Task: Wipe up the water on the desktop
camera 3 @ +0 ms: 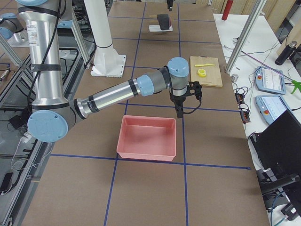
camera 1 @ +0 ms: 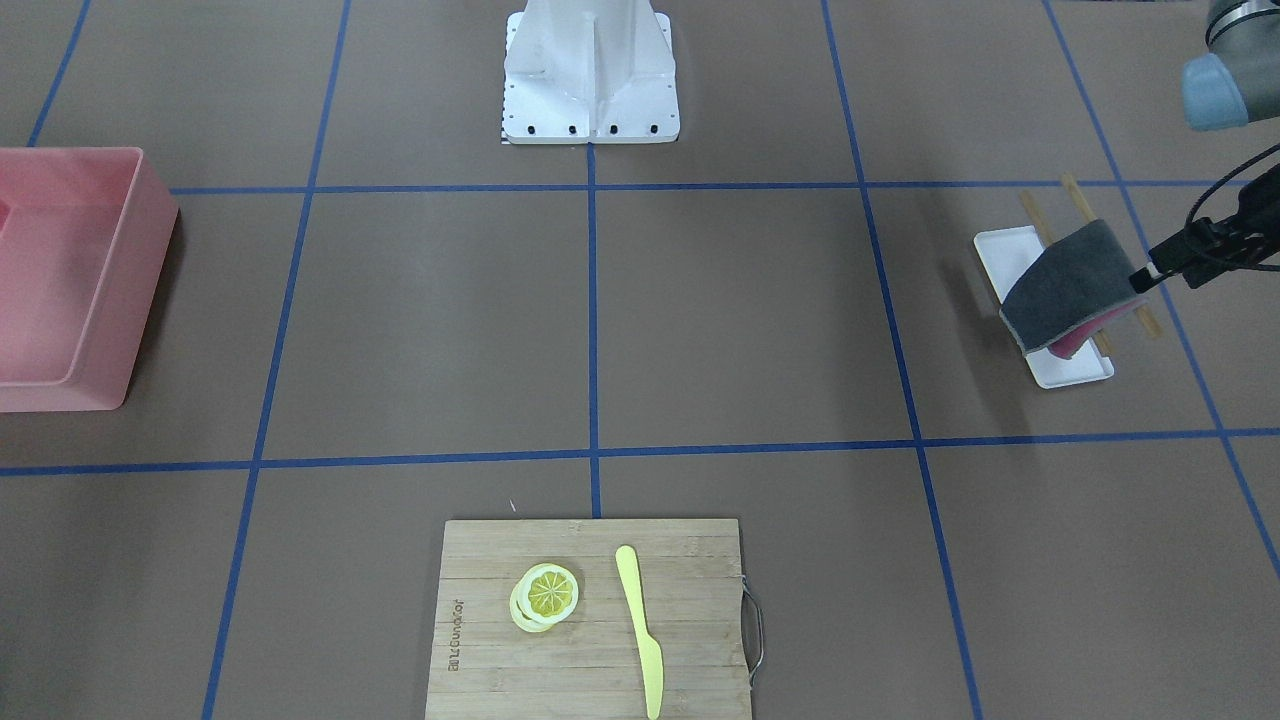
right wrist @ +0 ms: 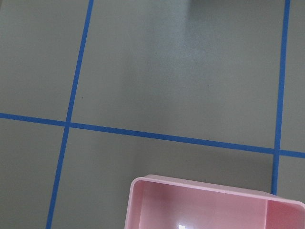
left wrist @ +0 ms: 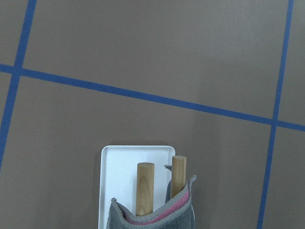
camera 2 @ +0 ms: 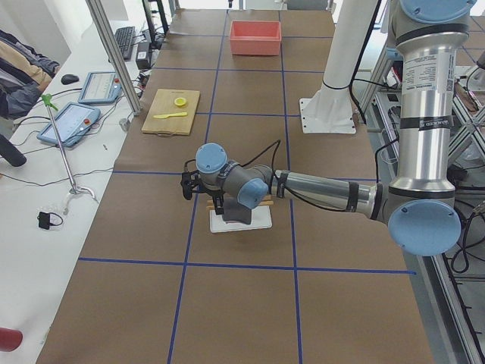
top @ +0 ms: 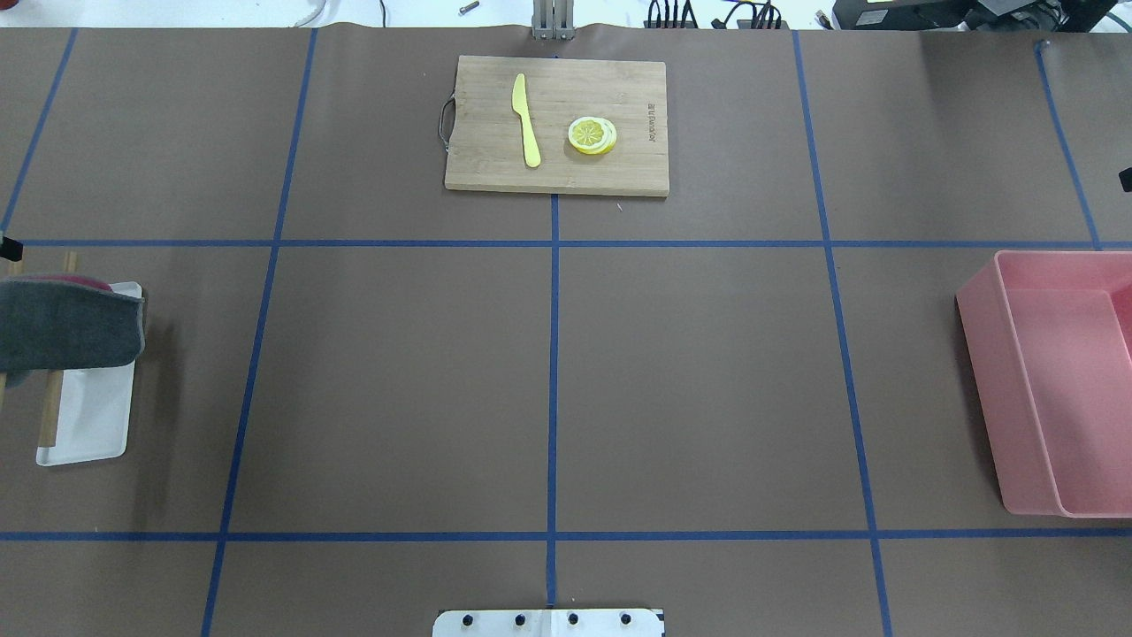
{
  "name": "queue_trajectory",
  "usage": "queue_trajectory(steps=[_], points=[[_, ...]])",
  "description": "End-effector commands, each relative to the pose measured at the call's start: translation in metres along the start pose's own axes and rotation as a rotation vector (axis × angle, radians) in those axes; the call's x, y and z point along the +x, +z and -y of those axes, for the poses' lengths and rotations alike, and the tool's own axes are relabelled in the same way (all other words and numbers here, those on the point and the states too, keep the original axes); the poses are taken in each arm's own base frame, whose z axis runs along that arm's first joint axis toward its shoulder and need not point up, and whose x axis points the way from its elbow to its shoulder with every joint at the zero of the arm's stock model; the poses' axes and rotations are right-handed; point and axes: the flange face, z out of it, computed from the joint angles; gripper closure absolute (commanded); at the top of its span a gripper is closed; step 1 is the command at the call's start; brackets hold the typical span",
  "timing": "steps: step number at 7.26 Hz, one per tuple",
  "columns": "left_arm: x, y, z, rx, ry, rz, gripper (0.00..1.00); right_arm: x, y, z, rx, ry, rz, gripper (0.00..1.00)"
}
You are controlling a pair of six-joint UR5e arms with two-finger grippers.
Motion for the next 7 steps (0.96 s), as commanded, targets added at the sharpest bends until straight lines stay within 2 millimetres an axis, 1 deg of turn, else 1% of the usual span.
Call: queue_trajectory(steps=[1, 2, 3, 4, 5, 6, 7], points=[[0.014, 0.027, -0.012, -0.049, -0.04, 0.018, 0.18, -0.002, 0.003, 0.0, -0.005, -0.001, -0.001, 0.0], [0.01, 0.031, -0.016, -0.058, -0.043, 0.024, 0.22, -0.003, 0.005, 0.0, -0.008, -0.004, -0.003, 0.0], [0.007, 0.026, -0.022, -0.055, -0.044, 0.023, 0.23, -0.004, 0.006, 0.0, -0.011, -0.007, -0.003, 0.0], [-0.002, 0.02, -0.04, -0.059, -0.046, 0.027, 0.24, -0.005, 0.007, -0.001, -0.013, -0.008, -0.002, 0.0], [-0.006, 0.016, -0.046, -0.057, -0.049, 0.028, 0.26, -0.006, 0.01, -0.001, -0.018, -0.01, -0.002, 0.0], [-0.007, 0.015, -0.048, -0.056, -0.05, 0.028, 0.28, -0.007, 0.011, -0.001, -0.021, -0.01, -0.003, 0.0], [-0.01, 0.016, -0.048, -0.058, -0.053, 0.031, 0.36, -0.008, 0.011, -0.001, -0.021, -0.013, -0.001, 0.0]])
